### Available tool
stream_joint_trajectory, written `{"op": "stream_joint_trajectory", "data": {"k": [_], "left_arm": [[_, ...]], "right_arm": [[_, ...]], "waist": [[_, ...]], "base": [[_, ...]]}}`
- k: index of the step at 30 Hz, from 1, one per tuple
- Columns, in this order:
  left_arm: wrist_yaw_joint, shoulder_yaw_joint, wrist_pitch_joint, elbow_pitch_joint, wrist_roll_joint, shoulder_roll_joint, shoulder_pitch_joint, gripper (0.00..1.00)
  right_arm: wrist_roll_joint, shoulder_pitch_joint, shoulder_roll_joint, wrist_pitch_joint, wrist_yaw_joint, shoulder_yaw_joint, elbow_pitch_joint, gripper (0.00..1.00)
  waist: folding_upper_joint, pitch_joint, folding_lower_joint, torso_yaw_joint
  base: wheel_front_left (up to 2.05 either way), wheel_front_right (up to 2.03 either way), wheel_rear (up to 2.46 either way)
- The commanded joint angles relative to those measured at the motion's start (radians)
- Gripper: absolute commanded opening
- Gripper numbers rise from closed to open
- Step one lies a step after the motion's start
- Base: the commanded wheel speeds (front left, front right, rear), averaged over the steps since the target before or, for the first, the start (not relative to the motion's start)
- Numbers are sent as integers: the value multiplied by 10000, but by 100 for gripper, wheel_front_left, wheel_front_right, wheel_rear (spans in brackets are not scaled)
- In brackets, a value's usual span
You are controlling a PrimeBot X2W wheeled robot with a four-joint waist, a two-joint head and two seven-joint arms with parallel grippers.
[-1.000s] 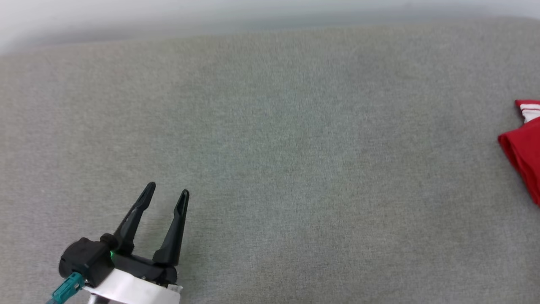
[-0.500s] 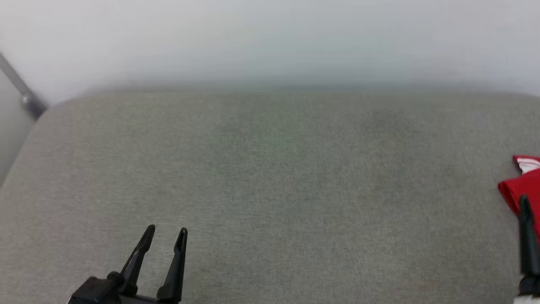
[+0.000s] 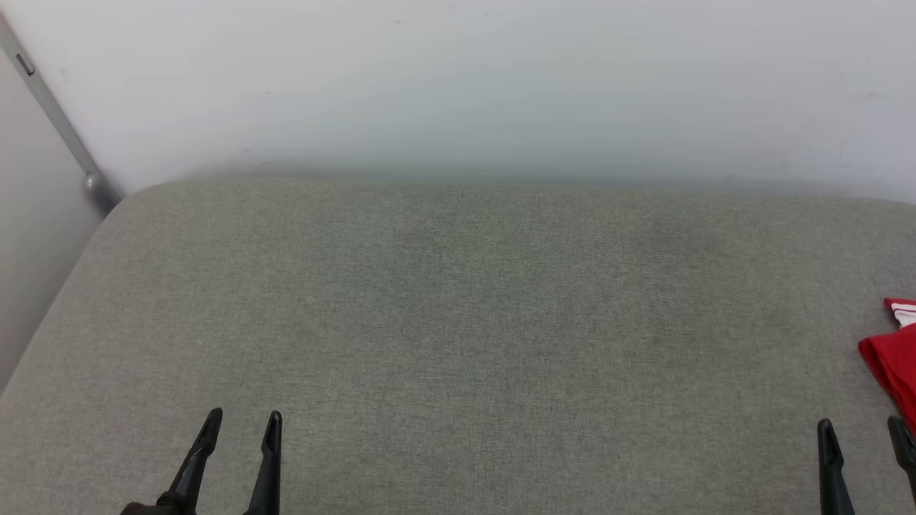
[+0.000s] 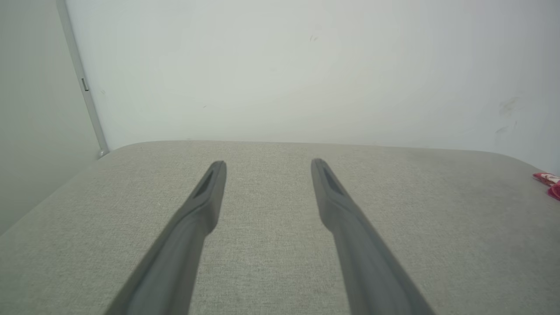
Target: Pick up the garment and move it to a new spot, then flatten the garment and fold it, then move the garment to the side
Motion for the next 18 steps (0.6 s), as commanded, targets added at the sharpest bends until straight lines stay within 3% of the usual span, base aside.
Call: {"op": "stream_joint_trajectory", "data": {"k": [1, 14, 15, 18], "left_arm": [[5, 70, -17, -35, 118, -58, 177, 100], [5, 69, -17, -48, 416, 37, 157, 100], [-2, 38, 0, -12, 451, 31, 127, 0], [-8, -16, 37, 252, 397, -53, 149, 0]], "right_arm": [[-68, 86, 127, -10, -15, -61, 92, 100], [239, -167, 298, -9, -12, -105, 518, 100], [247, -108, 290, 0, -4, -104, 510, 0], [272, -73, 317, 6, -4, -63, 780, 0]], "waist": [[0, 3, 2, -55], [0, 59, 2, -326], [0, 60, 2, -330], [0, 61, 3, -335]], "base": [[0, 0, 0], [0, 0, 0], [0, 0, 0], [0, 0, 0]]}}
